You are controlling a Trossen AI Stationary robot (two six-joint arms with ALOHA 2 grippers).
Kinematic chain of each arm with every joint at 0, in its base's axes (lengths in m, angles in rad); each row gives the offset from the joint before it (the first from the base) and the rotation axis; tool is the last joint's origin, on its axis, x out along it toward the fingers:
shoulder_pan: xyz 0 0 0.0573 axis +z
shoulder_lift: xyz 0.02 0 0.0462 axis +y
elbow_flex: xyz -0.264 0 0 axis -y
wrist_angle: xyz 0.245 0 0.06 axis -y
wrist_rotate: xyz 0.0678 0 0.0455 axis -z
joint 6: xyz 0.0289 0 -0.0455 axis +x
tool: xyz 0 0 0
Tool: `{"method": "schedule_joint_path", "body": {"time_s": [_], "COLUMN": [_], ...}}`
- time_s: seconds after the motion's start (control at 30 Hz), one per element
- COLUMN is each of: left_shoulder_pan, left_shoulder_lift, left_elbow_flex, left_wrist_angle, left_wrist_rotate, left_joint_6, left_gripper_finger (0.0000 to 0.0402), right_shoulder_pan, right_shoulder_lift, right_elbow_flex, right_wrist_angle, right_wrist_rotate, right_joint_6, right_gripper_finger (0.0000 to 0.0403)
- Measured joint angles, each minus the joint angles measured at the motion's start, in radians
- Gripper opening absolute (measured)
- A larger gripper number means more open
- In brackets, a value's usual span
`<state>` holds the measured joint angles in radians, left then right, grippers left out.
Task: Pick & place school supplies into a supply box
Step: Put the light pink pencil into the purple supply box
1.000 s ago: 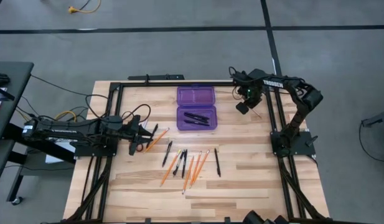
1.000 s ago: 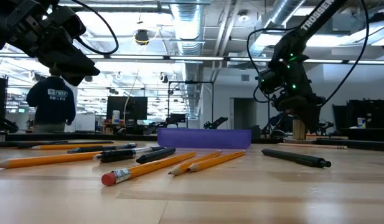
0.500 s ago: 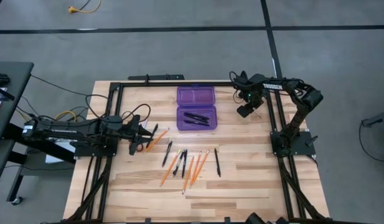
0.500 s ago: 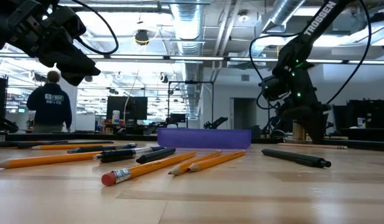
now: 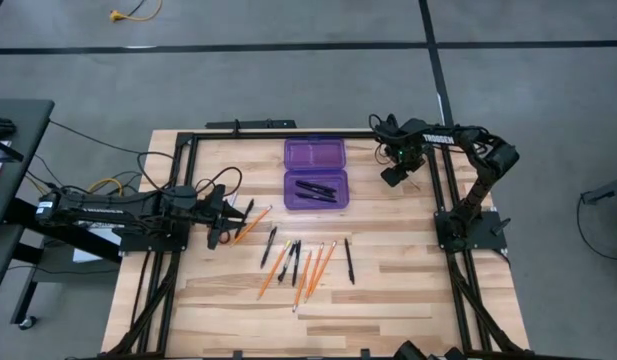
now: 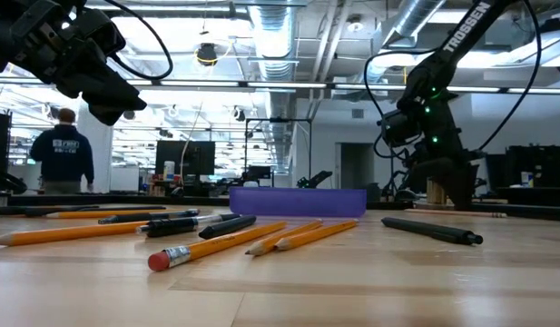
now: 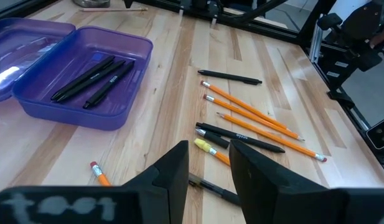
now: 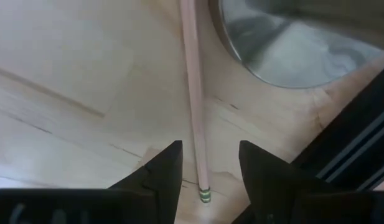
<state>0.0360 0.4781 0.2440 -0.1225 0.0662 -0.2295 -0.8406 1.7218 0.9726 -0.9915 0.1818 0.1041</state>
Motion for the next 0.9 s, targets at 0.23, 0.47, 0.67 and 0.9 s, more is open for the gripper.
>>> {"method": "schedule_joint_path", "body": {"time_s": [0.23, 0.47, 0.67, 0.9], "left_shoulder_pan": [0.000, 0.000, 0.000, 0.000], "left_shoulder_lift": [0.000, 0.000, 0.000, 0.000], "left_elbow_flex": [0.000, 0.000, 0.000, 0.000], "left_wrist_angle": [0.000, 0.000, -0.001, -0.002], "left_wrist_rotate": [0.000, 0.000, 0.000, -0.001], "left_joint_6": [0.000, 0.000, 0.000, 0.000], "left_gripper_finger": [0.0105, 0.0105, 0.0105, 0.0105], "right_shoulder_pan": [-0.005, 0.035, 0.074, 0.094], "right_shoulder_lift": [0.038, 0.190, 0.240, 0.230], "right_elbow_flex": [0.000, 0.068, 0.110, 0.112], "right_wrist_angle": [0.012, -0.055, -0.091, -0.094], "right_wrist_rotate": [-0.037, 0.030, 0.028, -0.035], "right_joint_6": [0.001, 0.014, -0.001, 0.009], "right_gripper_finger": [0.0153, 0.0151, 0.0123, 0.0060]}}
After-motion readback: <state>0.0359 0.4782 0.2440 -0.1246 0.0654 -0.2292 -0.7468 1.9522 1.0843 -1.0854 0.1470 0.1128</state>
